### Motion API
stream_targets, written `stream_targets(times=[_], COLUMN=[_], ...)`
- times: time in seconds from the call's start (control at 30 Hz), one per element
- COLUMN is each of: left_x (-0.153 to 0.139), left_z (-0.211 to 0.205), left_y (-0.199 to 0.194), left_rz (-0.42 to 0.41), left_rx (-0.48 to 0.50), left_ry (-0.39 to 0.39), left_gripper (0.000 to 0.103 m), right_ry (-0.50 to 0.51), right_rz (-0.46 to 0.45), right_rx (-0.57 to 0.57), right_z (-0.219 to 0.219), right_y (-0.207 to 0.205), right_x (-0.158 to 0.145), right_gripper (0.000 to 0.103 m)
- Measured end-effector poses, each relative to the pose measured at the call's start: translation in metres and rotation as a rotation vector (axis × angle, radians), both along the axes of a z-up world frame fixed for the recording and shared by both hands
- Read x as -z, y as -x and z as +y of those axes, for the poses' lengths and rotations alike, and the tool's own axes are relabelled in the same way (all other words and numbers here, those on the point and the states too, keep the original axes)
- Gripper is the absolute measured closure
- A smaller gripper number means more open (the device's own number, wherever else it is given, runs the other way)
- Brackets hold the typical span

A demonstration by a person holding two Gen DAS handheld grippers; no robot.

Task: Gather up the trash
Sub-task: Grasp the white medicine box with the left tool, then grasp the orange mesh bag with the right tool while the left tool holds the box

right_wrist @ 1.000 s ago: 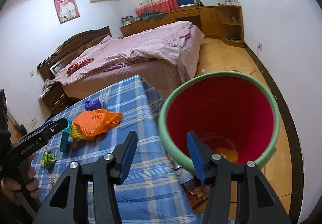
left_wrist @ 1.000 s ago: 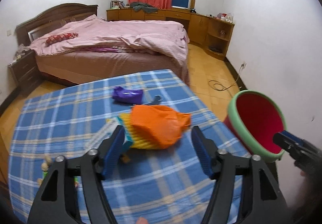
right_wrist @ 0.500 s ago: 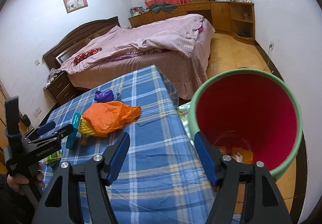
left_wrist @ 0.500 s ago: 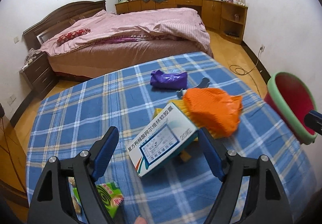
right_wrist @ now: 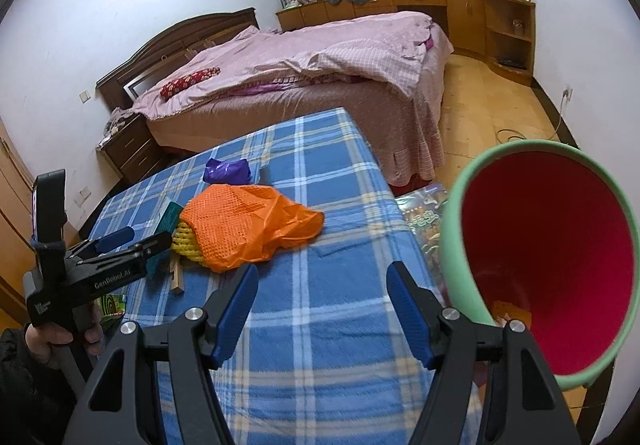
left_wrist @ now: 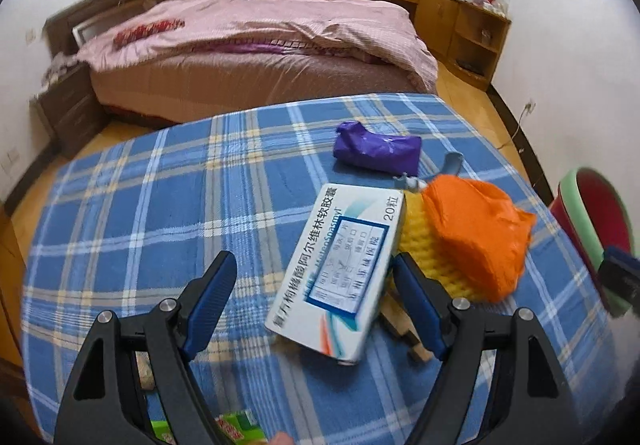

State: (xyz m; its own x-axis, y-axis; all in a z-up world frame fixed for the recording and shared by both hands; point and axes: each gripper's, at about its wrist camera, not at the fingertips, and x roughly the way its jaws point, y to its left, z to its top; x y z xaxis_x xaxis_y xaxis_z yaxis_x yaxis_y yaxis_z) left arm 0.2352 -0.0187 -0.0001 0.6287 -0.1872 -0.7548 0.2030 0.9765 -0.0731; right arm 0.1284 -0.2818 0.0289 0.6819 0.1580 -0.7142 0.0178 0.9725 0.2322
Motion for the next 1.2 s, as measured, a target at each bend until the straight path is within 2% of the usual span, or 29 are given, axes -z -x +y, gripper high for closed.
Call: stream_targets(times=[0.03, 0.17, 0.23, 0.47, 0.67, 0.87, 0.97, 1.07, 1.2], left_x=[0.002, 0.011, 0.013, 0.008, -0.003, -0.011, -0.012, -0.015, -0.019], left_z=[0.002, 0.009, 0.013, 0.023, 0.024, 0.019, 0.015, 0.015, 0.012], left_y=[-0.003, -0.010, -0.011, 0.001, 0.014, 0.025, 0.029, 0.034, 0.041], left_rz=[0.016, 0.080, 0.093, 0.067, 0.035, 0.017, 0.017, 0.014, 0.008], left_rx=[-0.014, -0.049, -0.049, -0.083, -0.108, -0.098, -0.094, -0.092, -0.091], left_ry=[0.009, 0.055, 0.113, 0.147, 0.124, 0.107, 0.108, 0.110, 0.113], left_gripper=[0.023, 0.043, 0.049, 0.051, 0.051, 0.051, 0.051, 0.051, 0.051], right_ry=[-0.001, -0.004, -0.004, -0.008, 0.040, 0.027, 0.023, 0.016, -0.008], right_rz=[0.005, 0.027, 0.035, 0.074, 0.100, 0.127, 0.124, 0.113, 0.077], right_rx=[-0.006, -0.037, -0.048, -0.110, -0.115, -0.152, -0.157, -0.157, -0.153], right_z=[0.002, 0.012, 0.016, 0.038, 0.053, 0.059, 0.059, 0.058, 0.053], right_y=[-0.004, -0.023, -0.031, -0.062, -0.082, -0.086, -0.082, -0.078, -0.063], right_x=[0.001, 0.007, 0.010, 0.023, 0.033, 0.039, 0.038, 0.035, 0.023], right_gripper=[0.033, 0.033, 0.033, 0.033, 0.033, 0.076, 0.092, 0.096, 0.097])
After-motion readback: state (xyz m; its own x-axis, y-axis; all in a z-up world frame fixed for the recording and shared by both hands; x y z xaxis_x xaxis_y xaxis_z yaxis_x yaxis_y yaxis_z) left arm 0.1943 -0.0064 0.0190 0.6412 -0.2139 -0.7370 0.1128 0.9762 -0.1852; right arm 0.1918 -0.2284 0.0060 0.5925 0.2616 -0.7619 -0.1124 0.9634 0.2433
